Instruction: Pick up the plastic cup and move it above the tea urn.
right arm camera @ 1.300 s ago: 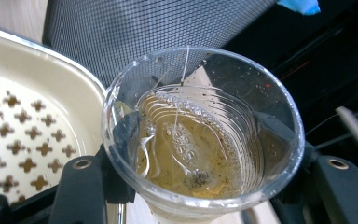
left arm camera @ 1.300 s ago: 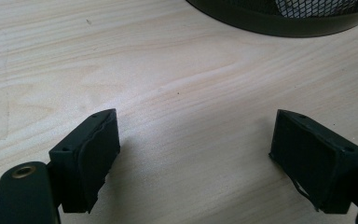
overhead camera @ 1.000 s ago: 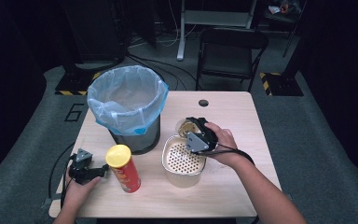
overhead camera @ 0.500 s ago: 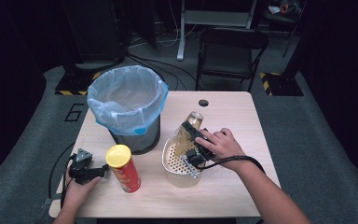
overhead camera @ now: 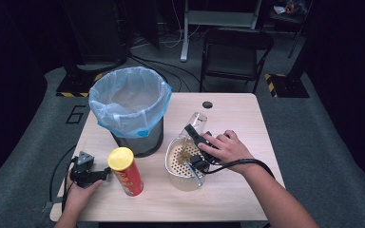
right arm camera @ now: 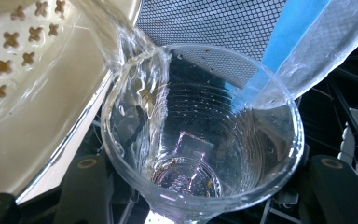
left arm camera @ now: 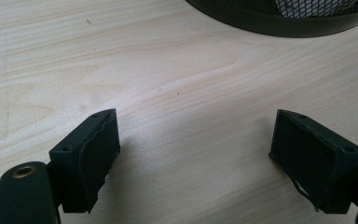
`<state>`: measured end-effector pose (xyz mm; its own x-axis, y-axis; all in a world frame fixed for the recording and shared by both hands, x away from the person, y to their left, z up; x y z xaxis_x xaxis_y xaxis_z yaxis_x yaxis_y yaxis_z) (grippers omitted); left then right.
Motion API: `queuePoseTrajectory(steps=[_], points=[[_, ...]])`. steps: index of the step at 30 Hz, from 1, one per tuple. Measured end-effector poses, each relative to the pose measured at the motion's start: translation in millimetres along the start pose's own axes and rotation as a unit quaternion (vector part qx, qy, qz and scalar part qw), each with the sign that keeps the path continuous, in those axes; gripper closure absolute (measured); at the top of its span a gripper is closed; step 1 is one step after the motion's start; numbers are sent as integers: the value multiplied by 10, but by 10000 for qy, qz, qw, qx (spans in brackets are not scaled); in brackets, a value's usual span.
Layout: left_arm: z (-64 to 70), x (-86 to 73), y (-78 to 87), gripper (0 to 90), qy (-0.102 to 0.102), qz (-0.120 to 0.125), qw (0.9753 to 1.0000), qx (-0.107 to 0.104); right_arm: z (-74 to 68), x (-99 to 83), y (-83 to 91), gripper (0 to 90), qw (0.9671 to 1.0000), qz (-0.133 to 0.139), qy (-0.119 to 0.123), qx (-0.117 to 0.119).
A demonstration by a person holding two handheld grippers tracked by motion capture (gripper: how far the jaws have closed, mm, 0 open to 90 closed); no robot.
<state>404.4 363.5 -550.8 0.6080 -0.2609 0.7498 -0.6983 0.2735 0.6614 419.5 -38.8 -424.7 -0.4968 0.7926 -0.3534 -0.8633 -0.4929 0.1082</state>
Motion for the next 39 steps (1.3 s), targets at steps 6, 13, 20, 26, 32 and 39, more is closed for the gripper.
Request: queuePoseTrajectory(steps=[6,13,20,26,32,39], points=[[-1,0,0,152,-4,-4,10000,2,13,3,19,399,9997,-3,233,-100],[1,-1,1,152,5,-3,10000,0,58,-1,34,397,9991,25,380,-174],[1,0,0,152,8,0,10000,1,27,-8,44,396,9997,-10,191,-121],[2,0,0,152,10,0,10000,3,23,-2,53,395,9992,48,389,94],[1,-1,1,152,7,-2,10000,2,58,-10,62,394,9994,32,324,-152],[2,-1,1,152,8,-1,10000,2,35,-14,73,394,9997,8,211,-145]])
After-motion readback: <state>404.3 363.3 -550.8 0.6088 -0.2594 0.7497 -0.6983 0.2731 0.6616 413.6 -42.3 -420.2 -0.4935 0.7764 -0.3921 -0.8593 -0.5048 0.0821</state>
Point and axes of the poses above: each handheld gripper's, and its own axes: y roughly backward along the jaws, x roughly out of its top, z roughly to its right, the point moved 3 cm from there along -y, roughly forward along the jaws, and after that the axes turned 2 degrees about -y, right-handed, at the moved point
